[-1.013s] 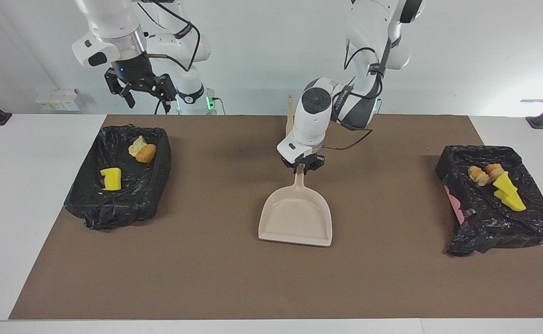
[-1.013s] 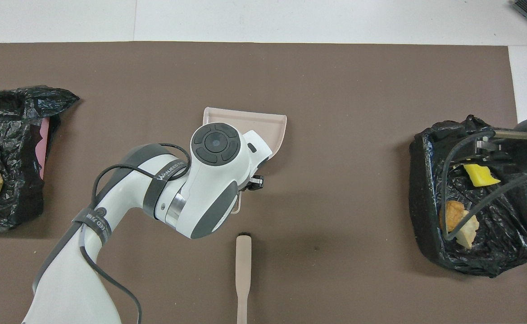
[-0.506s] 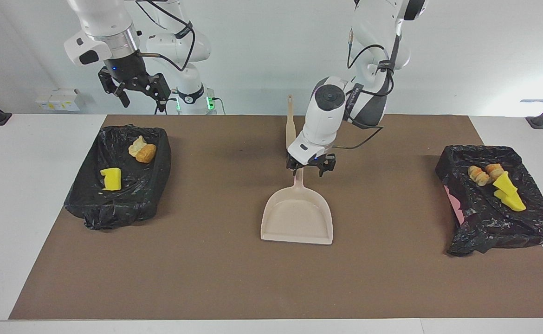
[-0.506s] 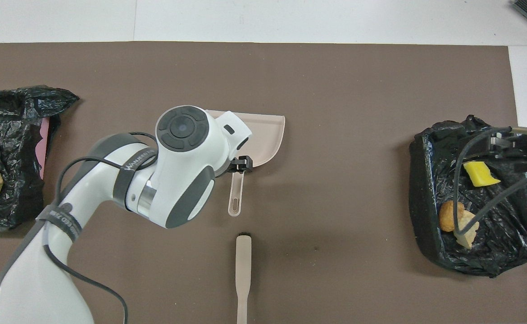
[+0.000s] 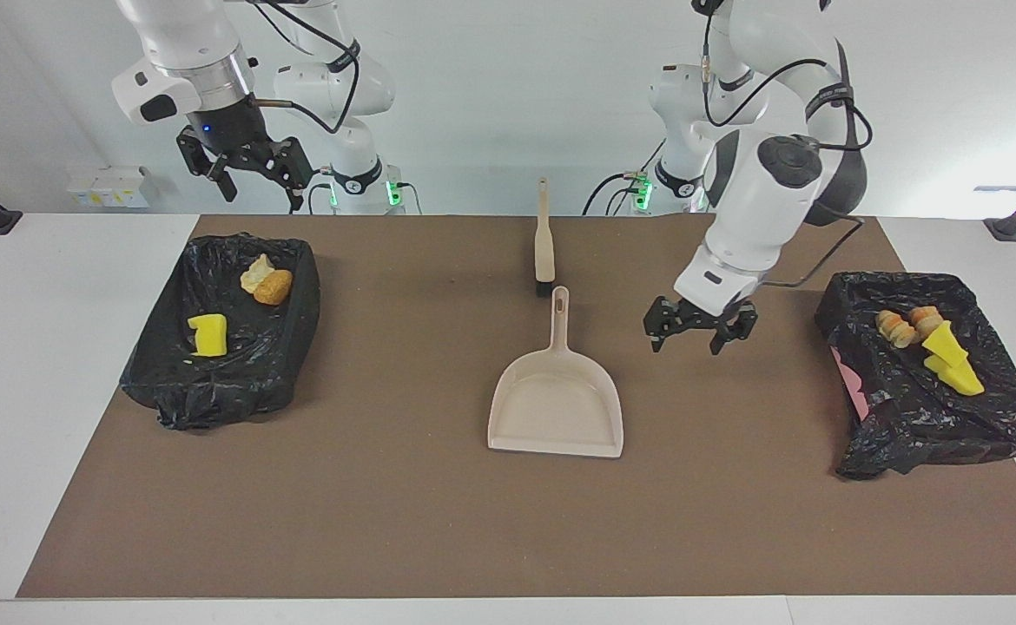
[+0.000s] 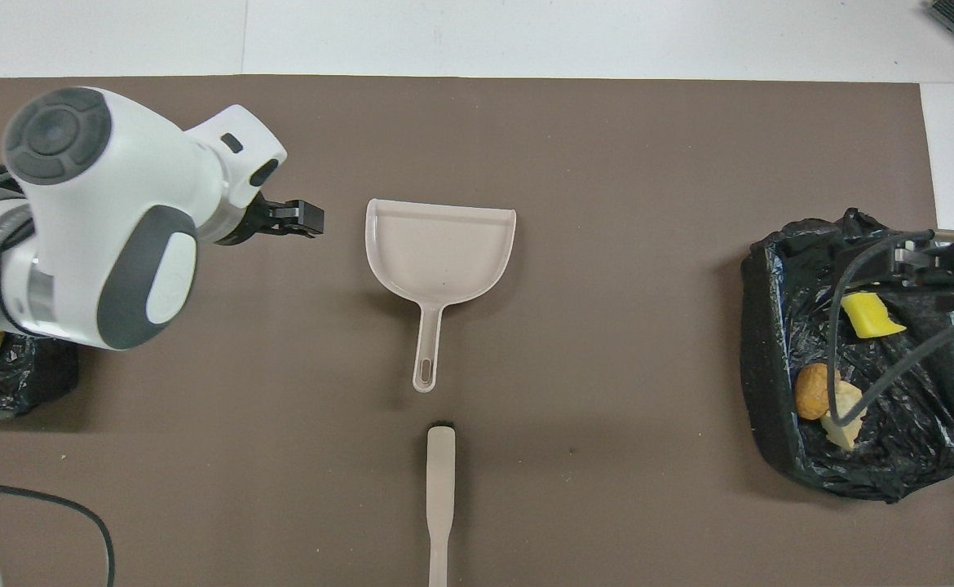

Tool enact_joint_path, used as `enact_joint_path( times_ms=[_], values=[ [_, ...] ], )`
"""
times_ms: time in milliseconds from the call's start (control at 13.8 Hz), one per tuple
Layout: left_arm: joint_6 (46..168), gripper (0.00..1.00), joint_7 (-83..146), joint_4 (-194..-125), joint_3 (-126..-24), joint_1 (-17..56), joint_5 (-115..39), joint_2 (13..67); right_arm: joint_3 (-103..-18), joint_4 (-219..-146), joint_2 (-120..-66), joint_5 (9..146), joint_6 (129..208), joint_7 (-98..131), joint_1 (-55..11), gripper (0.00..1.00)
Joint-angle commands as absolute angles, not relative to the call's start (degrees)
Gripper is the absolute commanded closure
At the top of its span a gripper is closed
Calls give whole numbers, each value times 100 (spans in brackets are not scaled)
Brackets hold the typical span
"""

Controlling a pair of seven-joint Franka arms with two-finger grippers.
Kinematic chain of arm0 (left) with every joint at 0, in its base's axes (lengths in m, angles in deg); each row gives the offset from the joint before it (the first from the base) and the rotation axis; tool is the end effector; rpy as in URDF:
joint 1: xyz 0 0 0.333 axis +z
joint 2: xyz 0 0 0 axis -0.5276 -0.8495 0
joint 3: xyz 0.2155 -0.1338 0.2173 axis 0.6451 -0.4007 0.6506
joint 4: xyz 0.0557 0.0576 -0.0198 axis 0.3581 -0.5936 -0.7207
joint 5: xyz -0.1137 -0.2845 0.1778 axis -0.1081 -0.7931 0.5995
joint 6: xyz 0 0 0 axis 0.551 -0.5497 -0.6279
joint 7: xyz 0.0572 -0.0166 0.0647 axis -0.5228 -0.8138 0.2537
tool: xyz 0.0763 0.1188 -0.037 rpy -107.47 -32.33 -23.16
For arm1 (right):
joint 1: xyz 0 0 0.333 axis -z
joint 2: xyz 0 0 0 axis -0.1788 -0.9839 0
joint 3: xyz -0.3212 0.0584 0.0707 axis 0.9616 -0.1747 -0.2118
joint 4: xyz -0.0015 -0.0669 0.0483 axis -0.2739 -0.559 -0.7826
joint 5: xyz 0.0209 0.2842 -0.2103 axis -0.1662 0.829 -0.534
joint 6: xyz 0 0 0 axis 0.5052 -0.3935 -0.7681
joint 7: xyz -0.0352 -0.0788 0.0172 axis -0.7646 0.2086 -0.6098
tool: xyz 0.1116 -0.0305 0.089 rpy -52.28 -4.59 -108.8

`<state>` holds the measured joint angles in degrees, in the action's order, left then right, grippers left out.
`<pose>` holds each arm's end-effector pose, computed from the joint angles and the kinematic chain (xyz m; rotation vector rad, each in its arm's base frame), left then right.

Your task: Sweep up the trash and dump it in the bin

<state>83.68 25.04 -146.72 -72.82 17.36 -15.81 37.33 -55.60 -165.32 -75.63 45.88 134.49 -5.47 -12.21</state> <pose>0.5838 -0.1686 0.4768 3.0540 -0.1428 0.1528 0.4886 0.0344 0.6391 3.1078 -0.2656 -0.0220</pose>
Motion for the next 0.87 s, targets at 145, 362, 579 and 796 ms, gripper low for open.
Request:
enact_joint_path(
  times_ms=[145, 362, 579, 796],
  values=[
    [7843, 0, 1930, -14527, -7312, 2428, -1685, 4044, -5531, -16465, -7601, 4554, 13398, -355, -1241, 0],
    [7457, 0, 1386, -14527, -7312, 2867, -1702, 4334, -5549, -16465, -7601, 4528, 13398, -399, -1249, 0],
    [7115, 0, 1341, -14527, -7346, 3009, -1633, 4598, -5549, -16474, -7584, 4563, 13398, -382, -1249, 0],
    [6527, 0, 1235, -14300, -7356, 2956, -1378, 4669, -5558, -16474, -7575, 4572, 13398, -355, -1249, 0]
  ],
)
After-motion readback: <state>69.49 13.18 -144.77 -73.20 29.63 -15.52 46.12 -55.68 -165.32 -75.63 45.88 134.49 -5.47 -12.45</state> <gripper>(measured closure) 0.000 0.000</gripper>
